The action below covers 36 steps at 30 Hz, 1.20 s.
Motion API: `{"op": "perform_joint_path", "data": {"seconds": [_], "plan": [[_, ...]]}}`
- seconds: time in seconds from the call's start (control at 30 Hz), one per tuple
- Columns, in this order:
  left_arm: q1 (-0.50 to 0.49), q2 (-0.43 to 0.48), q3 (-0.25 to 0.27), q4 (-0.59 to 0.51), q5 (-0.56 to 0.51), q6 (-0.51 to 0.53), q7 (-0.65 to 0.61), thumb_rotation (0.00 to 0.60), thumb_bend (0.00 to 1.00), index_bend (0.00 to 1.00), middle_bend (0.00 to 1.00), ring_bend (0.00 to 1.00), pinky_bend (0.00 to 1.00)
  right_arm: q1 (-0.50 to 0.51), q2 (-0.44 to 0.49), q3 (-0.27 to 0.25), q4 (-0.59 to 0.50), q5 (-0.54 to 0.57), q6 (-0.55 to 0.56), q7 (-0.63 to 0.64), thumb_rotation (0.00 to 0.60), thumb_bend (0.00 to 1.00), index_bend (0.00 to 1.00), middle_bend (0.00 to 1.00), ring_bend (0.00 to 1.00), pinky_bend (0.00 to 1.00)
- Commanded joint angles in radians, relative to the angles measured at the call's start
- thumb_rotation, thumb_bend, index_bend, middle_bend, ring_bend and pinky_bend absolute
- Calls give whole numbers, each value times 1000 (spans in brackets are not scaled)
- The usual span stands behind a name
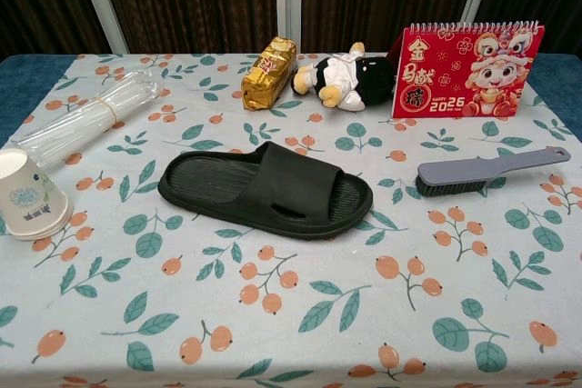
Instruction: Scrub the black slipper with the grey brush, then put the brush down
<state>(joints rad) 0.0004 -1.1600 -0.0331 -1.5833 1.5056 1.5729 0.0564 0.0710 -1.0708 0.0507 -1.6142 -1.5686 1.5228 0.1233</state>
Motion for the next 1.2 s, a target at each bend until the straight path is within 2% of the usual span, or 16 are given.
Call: {"op": "perform_joint_path", "data": {"seconds": [0.03,0.33,0.43,0.6,0.67,0.73,0.8,0.93,1.07,1.2], "plan": [[1,-3,5,1,0,-6,2,600,219,111,132,33,89,-3,2,-2,-2,0,3,3,600,226,0,54,0,0],[-2,-3,6,1,2,-11,3,600,219,111,132,33,89,3,9,-7,-1,1,-19,1,600,225,0,54,0,0],[-6,0,4,-4,-1,-17,5,600,219,111,132,33,89,28,13,-4,-4,0,-58,-13,600,225,0,59,0,0],[-11,0,2,-7,0,-22,8,600,219,111,132,33,89,130,5,28,-16,37,-212,-78,600,160,0,107,0,0],[-10,0,2,-8,-1,-21,7,600,220,111,132,33,89,184,-15,45,-2,77,-301,-101,600,93,6,148,5,0],[-9,-1,2,-7,-3,-21,5,600,220,112,132,33,89,236,-43,59,25,122,-392,-124,600,40,48,190,22,6],[-9,-2,4,-6,-4,-24,4,600,220,112,132,33,89,291,-82,74,65,176,-486,-153,600,10,155,247,66,31],[-10,-3,4,-5,-7,-27,4,600,219,111,132,33,89,374,-168,94,157,242,-605,-185,600,0,244,284,93,43],[-10,-2,5,-3,-9,-30,-1,600,219,111,132,33,89,442,-246,99,259,286,-702,-195,600,0,257,301,108,55],[-9,-4,6,5,-15,-35,-8,600,219,111,132,33,89,481,-305,96,338,302,-744,-208,600,0,272,340,161,99]]}}
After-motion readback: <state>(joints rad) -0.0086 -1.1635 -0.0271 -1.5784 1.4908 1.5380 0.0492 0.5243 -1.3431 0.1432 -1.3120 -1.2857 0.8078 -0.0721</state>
